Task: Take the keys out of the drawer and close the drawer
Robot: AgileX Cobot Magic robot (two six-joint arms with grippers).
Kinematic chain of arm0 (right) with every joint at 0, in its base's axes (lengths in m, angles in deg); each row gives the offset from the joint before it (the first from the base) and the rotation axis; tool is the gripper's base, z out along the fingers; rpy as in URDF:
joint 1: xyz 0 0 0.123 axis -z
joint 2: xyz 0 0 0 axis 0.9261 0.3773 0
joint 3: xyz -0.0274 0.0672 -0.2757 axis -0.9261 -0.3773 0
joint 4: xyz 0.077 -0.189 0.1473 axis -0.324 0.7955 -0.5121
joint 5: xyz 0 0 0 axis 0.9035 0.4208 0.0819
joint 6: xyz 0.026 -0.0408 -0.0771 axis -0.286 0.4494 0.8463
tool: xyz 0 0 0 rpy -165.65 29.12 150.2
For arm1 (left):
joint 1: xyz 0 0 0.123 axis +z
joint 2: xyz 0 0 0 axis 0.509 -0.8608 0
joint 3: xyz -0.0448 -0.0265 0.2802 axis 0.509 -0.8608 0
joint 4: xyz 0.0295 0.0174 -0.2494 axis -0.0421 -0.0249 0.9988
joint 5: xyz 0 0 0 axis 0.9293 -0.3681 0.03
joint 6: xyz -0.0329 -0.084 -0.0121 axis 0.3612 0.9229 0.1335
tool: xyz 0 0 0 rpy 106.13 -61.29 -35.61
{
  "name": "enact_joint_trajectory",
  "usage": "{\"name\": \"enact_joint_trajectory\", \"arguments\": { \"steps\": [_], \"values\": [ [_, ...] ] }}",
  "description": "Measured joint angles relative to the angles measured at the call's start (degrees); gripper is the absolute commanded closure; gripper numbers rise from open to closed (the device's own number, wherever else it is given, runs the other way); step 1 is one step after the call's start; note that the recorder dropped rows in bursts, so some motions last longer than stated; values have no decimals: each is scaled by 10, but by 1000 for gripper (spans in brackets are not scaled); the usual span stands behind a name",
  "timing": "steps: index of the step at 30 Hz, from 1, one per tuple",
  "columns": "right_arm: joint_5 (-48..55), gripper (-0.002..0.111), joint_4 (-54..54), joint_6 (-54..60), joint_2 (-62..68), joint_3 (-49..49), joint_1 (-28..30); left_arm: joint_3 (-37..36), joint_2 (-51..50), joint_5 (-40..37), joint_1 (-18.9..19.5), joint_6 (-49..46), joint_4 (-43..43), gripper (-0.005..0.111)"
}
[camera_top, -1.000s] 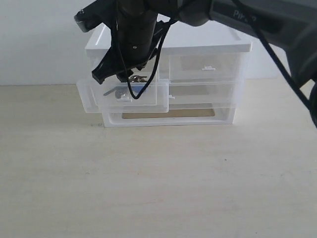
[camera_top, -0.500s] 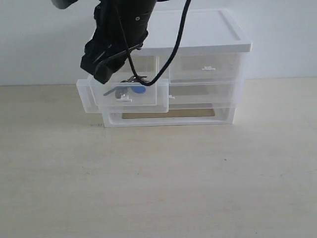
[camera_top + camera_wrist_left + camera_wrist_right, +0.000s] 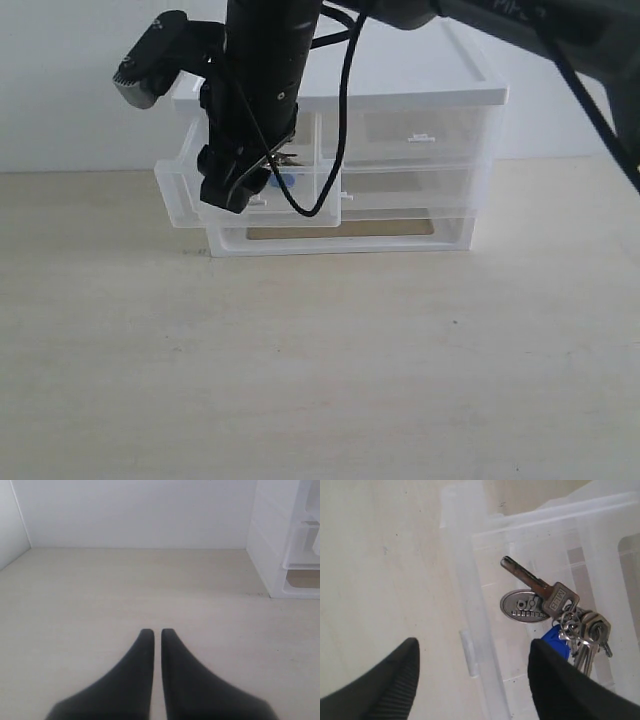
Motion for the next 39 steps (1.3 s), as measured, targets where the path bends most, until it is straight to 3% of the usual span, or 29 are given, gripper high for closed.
{"name": "enact_joint_trajectory", "arguments": {
  "steps": [6, 39],
  "values": [
    [0, 107, 6, 9, 1, 0, 0, 0, 0, 0, 0, 0, 0, 102],
    [-7, 108, 0, 51, -21, -32, -9, 0, 0, 0, 0, 0, 0, 102]
  ]
}}
